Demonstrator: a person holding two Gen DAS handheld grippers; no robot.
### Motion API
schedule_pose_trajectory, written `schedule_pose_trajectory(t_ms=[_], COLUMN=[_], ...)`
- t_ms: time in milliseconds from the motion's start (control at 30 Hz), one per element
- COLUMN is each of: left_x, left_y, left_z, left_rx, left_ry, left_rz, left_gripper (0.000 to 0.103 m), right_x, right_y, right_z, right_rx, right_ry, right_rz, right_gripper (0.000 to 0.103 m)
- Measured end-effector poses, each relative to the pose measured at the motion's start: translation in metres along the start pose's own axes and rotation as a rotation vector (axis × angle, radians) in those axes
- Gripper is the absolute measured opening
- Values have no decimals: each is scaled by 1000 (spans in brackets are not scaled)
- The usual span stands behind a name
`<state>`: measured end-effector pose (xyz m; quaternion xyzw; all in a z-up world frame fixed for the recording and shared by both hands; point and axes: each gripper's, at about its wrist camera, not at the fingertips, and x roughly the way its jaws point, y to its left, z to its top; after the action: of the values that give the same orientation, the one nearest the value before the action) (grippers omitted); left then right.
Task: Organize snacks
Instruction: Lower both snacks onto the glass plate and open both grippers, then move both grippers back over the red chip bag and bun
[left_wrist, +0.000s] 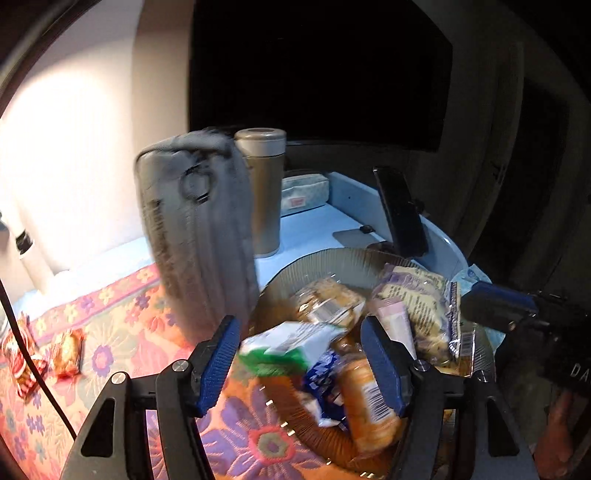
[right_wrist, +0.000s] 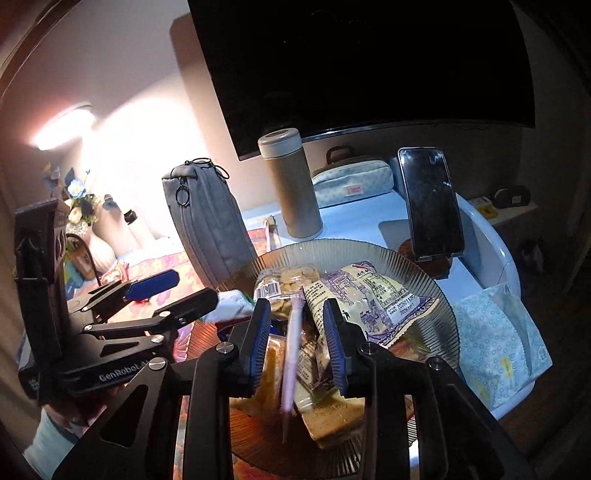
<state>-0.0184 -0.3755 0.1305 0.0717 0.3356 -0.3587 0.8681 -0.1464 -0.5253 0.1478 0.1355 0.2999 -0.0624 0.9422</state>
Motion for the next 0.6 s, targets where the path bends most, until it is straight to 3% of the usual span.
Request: schedule_pose_trajectory(t_ms=[133,233,333,400,600], left_x=[-16,-36,-57,-73,-118], left_y=[26,49,81,105,184], left_z=[-12,-29,-46,-57,-91], left_rx=[-39,-66,-122,-168,-322], left_ry=[-12,-21,-26,-34,-56], left_rz=[27,68,117,153,279], left_gripper=[66,66,66,66,66], right_x=[-3,-5,0,6,39], right_y=[22,45,74,97,170], right_z=[-2,-3,-5,-7,-14], right_rx=[-56,-94,-130,-161,-253], right_ry=[-14,-23,-24,-17,47], right_rz=[-21,10,69,102,182], right_gripper=[29,35,45,57,58])
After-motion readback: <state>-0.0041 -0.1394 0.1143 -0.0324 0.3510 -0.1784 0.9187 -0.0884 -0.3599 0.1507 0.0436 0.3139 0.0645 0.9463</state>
